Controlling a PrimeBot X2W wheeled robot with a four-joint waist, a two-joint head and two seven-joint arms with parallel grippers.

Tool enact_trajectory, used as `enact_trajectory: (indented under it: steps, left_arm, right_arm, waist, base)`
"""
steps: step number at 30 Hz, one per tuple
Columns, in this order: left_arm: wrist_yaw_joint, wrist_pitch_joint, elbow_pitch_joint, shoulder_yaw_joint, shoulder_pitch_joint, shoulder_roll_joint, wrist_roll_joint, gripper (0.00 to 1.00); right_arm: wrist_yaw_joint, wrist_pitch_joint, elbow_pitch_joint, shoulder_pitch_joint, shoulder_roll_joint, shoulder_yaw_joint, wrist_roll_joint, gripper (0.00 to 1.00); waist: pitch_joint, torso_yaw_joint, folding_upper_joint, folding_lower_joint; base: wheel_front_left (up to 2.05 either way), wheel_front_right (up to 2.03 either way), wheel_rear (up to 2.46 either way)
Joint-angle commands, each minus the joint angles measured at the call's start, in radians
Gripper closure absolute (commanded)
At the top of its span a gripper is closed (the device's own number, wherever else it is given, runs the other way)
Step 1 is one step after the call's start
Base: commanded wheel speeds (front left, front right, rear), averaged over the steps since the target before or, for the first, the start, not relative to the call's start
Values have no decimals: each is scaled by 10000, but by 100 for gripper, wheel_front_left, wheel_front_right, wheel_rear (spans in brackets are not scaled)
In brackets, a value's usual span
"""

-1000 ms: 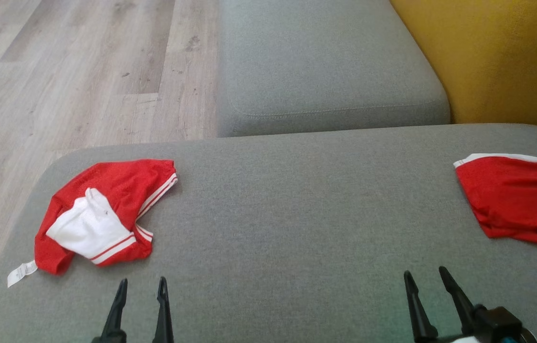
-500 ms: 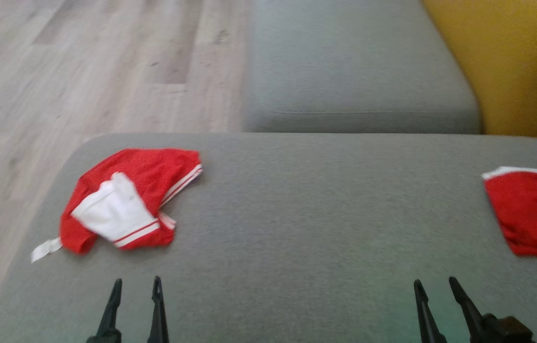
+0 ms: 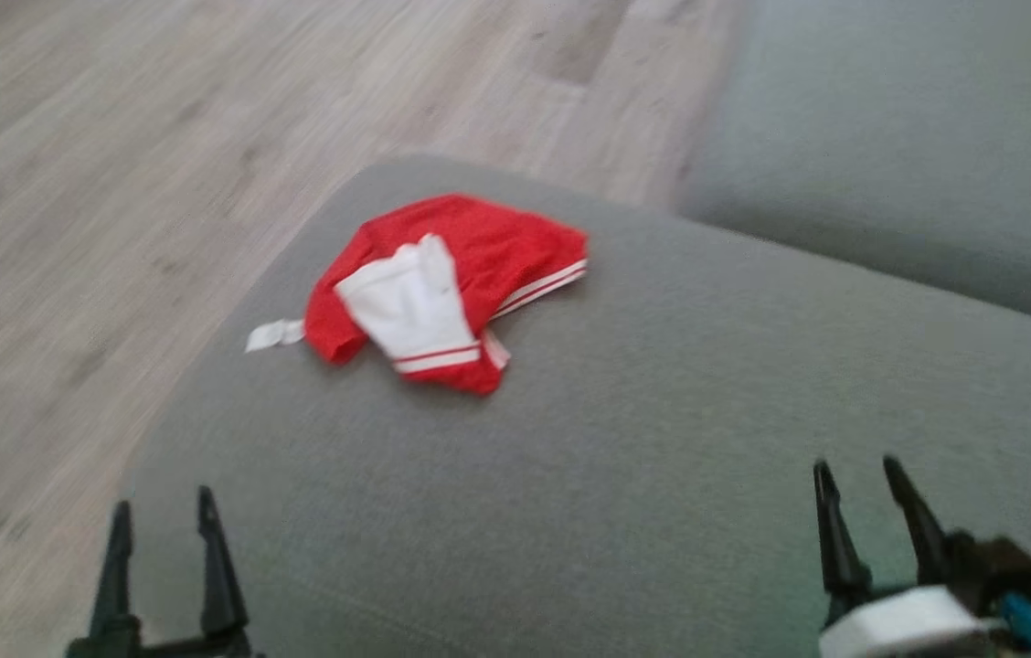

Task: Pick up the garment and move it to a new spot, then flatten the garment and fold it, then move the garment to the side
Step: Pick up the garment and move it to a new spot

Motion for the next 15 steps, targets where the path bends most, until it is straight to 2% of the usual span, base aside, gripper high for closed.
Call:
enact_trajectory:
  steps: [1,4,8,11,15]
  left_arm:
    - [112,-51,-504,481,-218,-44,-64,0]
    - [96,-51,-704,741,-299,-44,-56,0]
    - [-237,-51,-701,881,-977,95,157,0]
    - [-567,-51,-383,825,-2047,271,229,0]
    - [-1080,-51,529,459,-4284,337,250,0]
  right_arm:
    - [37,-110,-218,-713,-92,181,-98,0]
    - [37,-110,-96,-944,-92,166,-214,0]
    - [37,-110,-27,-996,-99,60,-479,0]
    - [37,-110,-179,-943,-312,-177,-668,0]
    - [37,-110,-583,-1018,-815,-772,-949,0]
  waist:
    - [678,639,0,0]
    - [865,775,0,0]
    - [1119,936,0,0]
    - [1589,1022,0,0]
    - [2622,1071,0,0]
  base:
    - [0,0,0]
    - [0,0,0]
    - [0,0,0]
    - [0,0,0]
    - [0,0,0]
